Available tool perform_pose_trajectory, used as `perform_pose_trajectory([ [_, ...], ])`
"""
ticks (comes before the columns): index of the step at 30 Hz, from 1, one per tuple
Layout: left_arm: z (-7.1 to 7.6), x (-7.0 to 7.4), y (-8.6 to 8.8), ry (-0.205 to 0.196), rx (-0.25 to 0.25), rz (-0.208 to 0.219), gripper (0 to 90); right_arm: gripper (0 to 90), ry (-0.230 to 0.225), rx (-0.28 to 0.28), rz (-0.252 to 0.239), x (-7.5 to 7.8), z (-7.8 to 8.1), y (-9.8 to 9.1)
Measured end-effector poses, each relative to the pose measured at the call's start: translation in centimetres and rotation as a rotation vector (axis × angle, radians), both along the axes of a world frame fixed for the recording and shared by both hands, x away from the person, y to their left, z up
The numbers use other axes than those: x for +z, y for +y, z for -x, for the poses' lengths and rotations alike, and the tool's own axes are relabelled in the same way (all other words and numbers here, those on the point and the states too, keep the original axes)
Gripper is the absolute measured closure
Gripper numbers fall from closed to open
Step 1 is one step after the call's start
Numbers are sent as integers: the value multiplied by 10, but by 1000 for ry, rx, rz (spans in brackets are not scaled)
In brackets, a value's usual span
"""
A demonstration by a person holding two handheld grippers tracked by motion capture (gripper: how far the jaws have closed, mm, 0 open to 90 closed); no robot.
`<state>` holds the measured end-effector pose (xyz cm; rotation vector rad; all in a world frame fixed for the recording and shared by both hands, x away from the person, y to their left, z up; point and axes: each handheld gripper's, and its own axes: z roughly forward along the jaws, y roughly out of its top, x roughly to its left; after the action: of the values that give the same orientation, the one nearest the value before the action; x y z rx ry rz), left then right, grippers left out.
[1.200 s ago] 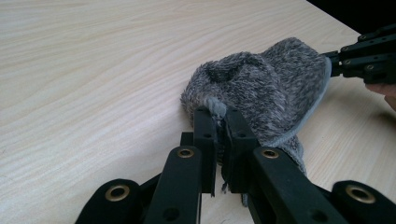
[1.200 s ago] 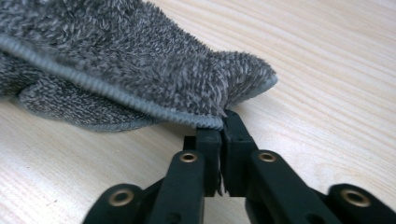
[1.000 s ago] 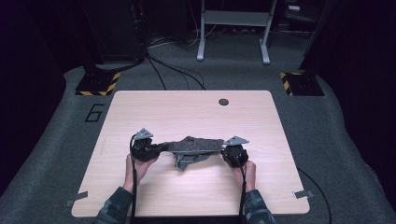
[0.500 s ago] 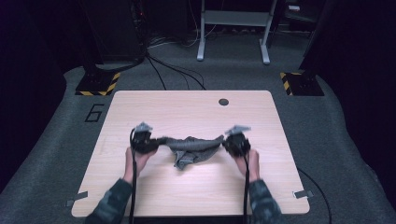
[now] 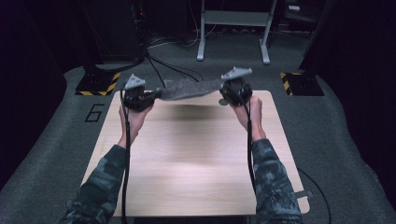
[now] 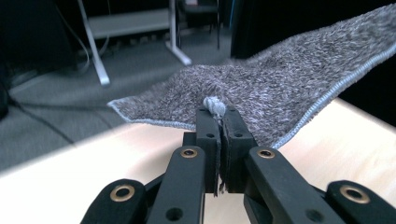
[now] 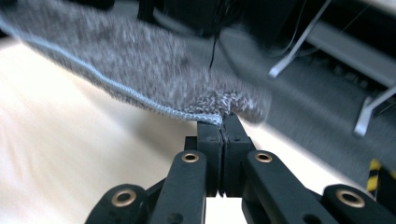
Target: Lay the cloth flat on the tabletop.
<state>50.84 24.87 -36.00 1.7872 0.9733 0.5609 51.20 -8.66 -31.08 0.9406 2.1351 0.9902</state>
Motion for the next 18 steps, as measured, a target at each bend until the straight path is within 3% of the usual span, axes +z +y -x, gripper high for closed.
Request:
perform_pose_trajectory([
  [2, 5, -29, 2, 49, -3, 1, 872, 890, 65, -2, 16, -36, 5, -2],
  [3, 7, -44, 2, 82, -8, 2, 871, 890, 113, 8, 30, -74, 10, -5],
  [4, 12, -72, 2, 142, -10, 10, 870, 890, 145, 6, 16, -92, 13, -5],
  [6, 19, -94, 2, 198, -15, 18, 868, 889, 203, 9, 23, -122, 21, -6],
  [8, 26, -110, 3, 225, -17, 21, 867, 888, 236, 13, 20, -145, 30, -6],
  [12, 39, -126, 4, 251, -21, 26, 862, 887, 271, 21, 6, -166, 42, -10],
  [18, 54, -137, 8, 271, -21, 38, 856, 882, 274, 17, -9, -173, 57, -11],
])
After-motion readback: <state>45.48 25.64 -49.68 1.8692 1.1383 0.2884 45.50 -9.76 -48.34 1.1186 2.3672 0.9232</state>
